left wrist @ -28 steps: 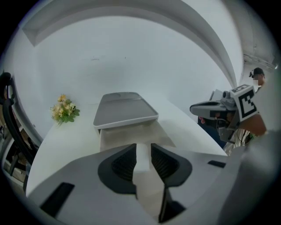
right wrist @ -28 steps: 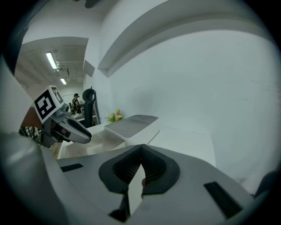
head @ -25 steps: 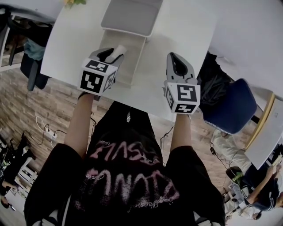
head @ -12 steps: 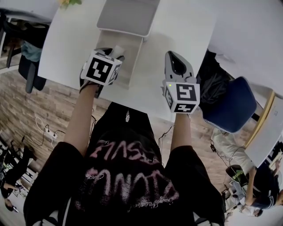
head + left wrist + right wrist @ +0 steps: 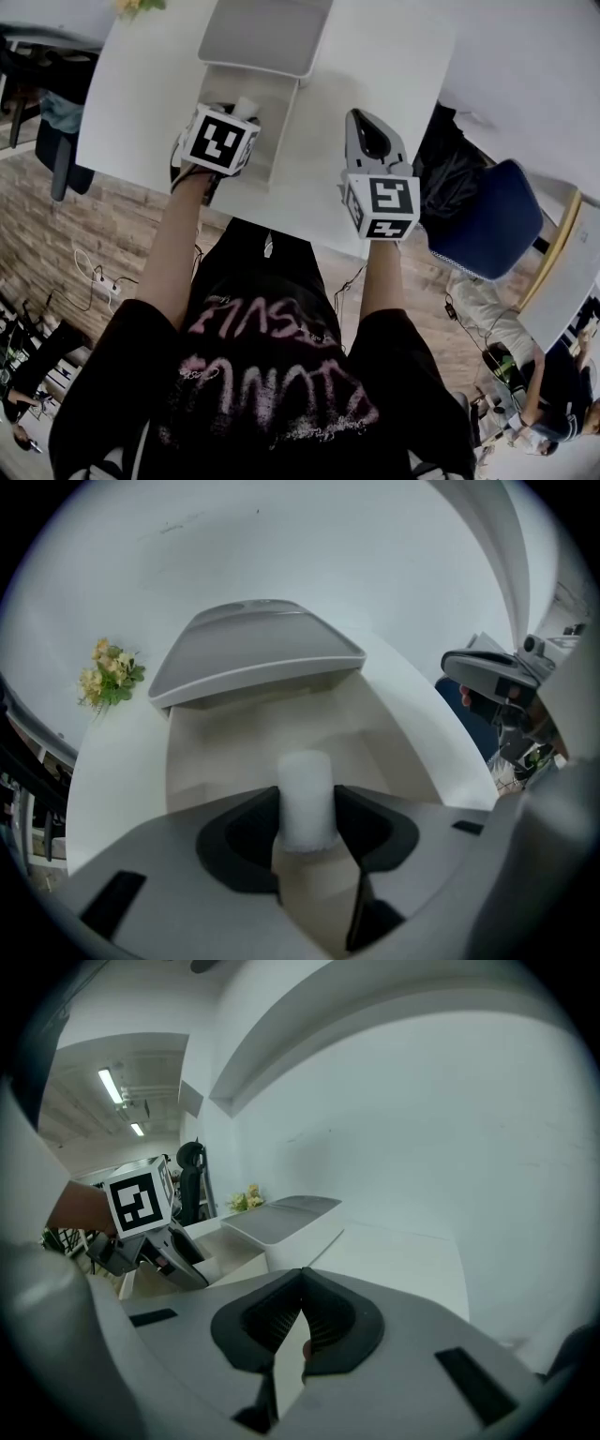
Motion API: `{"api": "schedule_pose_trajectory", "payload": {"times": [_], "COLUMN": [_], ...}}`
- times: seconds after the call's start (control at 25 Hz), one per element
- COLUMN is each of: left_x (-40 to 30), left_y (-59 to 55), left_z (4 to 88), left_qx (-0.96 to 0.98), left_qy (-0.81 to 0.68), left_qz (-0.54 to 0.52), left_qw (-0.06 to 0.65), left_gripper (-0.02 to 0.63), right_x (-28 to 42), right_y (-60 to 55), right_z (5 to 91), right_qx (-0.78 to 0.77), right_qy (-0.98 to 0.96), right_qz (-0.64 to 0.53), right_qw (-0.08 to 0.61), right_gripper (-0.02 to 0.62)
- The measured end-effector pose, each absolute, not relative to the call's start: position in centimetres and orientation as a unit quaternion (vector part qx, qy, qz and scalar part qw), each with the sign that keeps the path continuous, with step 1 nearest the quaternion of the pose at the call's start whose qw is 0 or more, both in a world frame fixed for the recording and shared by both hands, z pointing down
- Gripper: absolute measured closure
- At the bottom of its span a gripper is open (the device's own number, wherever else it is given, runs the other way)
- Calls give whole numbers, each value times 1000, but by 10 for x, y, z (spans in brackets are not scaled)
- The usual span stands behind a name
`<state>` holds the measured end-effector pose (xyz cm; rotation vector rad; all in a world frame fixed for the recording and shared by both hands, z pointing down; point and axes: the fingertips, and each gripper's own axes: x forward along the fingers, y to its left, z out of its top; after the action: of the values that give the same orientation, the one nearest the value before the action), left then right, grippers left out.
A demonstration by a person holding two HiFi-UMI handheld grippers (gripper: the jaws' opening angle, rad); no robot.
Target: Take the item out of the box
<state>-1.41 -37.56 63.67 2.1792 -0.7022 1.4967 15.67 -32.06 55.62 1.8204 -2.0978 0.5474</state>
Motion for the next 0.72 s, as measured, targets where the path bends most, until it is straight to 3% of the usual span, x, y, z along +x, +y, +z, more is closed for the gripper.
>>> {"api": "schedule_pose_trajectory", "payload": {"times": [0.72], "left_x": [-15], "left_y": [-372], "left_z": [594], "left_qx": [825], "left_qy": [-278], "left_qz": [458], "left_qw": [180], "left_gripper": [422], "right_x": [161], "right_y": [-313], "right_z": [524], "right_qx": [656], "right_qy": [-721], "right_qz": [173], "right_qw": [139], "right_gripper": [586]}}
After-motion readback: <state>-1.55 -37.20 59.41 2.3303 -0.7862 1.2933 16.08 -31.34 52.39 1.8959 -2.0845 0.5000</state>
